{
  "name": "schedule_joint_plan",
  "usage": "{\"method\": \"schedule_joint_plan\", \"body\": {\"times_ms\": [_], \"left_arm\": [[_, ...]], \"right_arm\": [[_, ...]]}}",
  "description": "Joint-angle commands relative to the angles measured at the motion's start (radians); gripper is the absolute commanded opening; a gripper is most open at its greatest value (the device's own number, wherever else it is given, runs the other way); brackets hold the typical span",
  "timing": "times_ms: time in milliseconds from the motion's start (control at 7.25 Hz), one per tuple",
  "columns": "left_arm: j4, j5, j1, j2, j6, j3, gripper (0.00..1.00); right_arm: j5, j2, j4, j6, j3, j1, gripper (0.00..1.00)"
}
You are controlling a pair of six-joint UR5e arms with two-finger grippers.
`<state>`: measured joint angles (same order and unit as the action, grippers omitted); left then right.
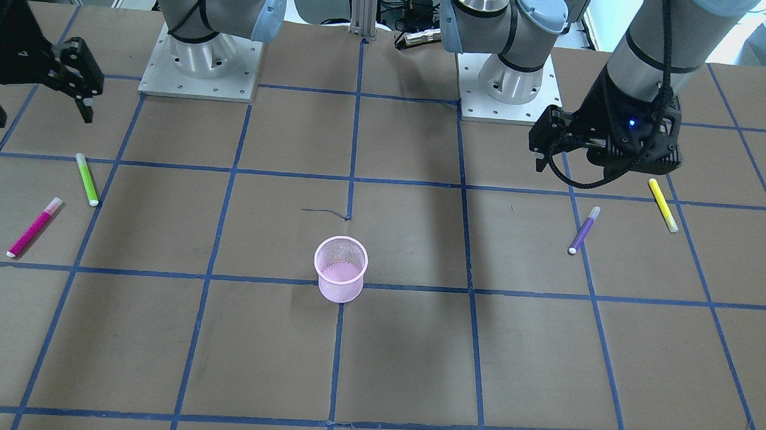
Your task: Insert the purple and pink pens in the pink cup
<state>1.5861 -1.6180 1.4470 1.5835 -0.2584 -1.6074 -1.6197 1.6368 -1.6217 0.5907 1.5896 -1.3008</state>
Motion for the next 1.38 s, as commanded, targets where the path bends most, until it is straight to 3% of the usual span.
{"method": "schedule_joint_plan", "body": {"times_ms": [0, 276, 552, 828, 966, 1241], "left_arm": [[0.0, -0.096, -0.115, 0.045, -0.133, -0.125, 1.0], [-0.152, -0.126, -0.187, 0.136, -0.279, -0.202, 1.0], [-0.181, -0.198, -0.194, 0.208, -0.306, -0.245, 1.0], [-0.298, -0.227, -0.192, 0.291, -0.337, -0.275, 1.0], [-0.337, -0.226, -0.2, 0.306, -0.388, -0.31, 1.0], [-0.369, -0.22, -0.2, 0.332, -0.41, -0.318, 1.0]], "right_arm": [[0.018, -0.008, 0.026, 0.548, 0.009, 0.244, 1.0], [0.178, -0.049, 0.016, 1.068, 0.061, 0.449, 1.0], [0.236, -0.185, 0.022, 1.609, 0.05, 0.504, 1.0], [0.222, -0.338, 0.01, 2.143, 0.047, 0.52, 1.0], [0.224, -0.418, -0.054, 2.324, 0.04, 0.519, 1.0], [0.224, -0.481, -0.116, 2.51, 0.041, 0.497, 1.0]]}}
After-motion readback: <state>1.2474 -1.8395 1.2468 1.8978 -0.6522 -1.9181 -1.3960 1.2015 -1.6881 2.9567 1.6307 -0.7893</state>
